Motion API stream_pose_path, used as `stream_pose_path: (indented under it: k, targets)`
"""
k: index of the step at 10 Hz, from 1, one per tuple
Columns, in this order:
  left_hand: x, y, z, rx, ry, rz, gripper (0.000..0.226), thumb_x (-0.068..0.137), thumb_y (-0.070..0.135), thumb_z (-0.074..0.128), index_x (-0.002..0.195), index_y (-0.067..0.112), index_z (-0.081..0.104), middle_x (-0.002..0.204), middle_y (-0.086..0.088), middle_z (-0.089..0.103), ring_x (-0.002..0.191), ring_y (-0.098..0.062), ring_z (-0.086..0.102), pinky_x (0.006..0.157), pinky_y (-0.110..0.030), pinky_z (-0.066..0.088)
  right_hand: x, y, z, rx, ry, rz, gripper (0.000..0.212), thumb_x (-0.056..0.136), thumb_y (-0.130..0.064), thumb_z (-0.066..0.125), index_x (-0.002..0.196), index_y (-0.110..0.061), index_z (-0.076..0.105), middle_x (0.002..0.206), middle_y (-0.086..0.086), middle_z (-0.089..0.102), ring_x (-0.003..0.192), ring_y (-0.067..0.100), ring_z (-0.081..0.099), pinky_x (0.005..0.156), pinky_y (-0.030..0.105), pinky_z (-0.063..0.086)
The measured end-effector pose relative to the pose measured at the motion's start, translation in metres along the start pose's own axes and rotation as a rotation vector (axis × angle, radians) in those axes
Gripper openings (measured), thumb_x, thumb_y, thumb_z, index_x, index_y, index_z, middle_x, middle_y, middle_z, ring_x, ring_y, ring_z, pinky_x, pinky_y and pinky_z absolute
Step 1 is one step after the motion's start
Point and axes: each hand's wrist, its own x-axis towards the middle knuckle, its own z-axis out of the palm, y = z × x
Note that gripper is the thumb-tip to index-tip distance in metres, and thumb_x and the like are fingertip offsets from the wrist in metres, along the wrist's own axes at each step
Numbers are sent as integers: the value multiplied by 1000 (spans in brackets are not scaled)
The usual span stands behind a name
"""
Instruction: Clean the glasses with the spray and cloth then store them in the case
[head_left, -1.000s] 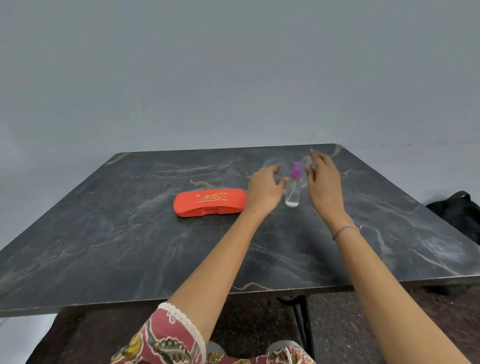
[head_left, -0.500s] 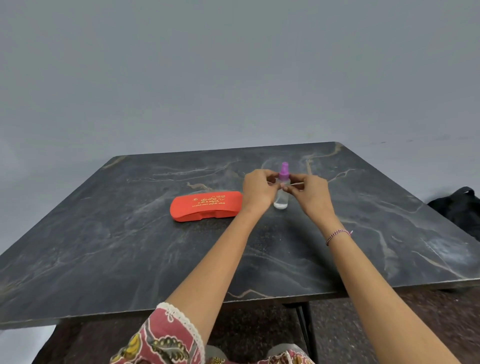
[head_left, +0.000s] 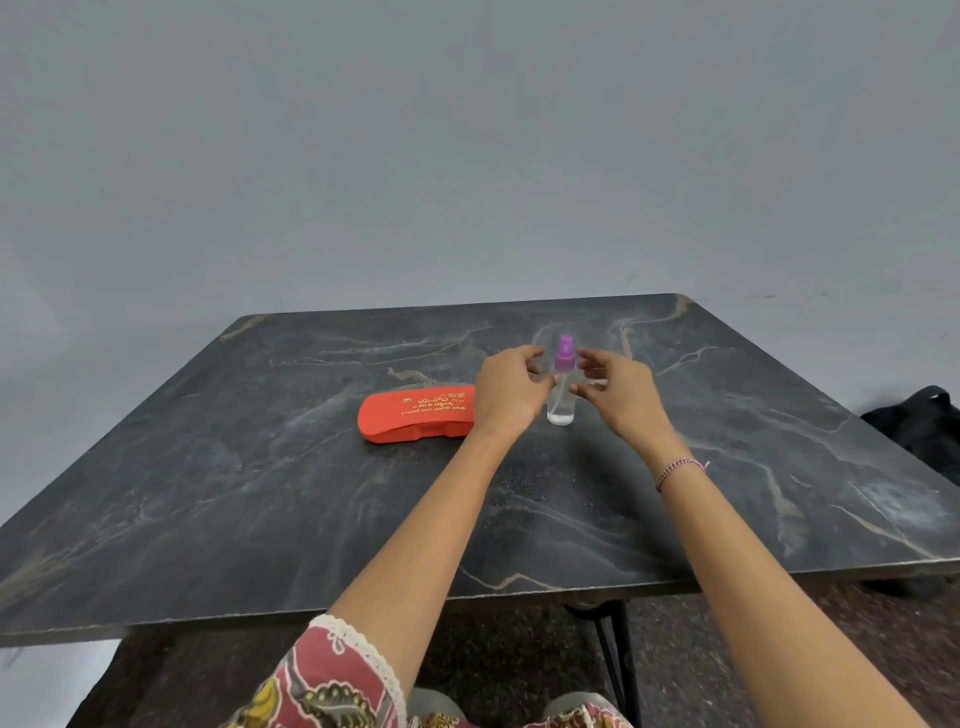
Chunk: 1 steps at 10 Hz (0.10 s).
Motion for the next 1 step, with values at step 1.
stream_pose_path:
  k: [1]
  targets:
    - [3, -4, -19, 77, 101, -6, 39, 88, 30, 61, 125, 18, 59, 108, 1, 70, 98, -14, 65, 91, -33, 51, 5, -7, -12, -64, 122, -28, 50, 86, -11, 65, 133, -5, 49, 129, 13, 56, 120, 25, 51, 104, 32, 37]
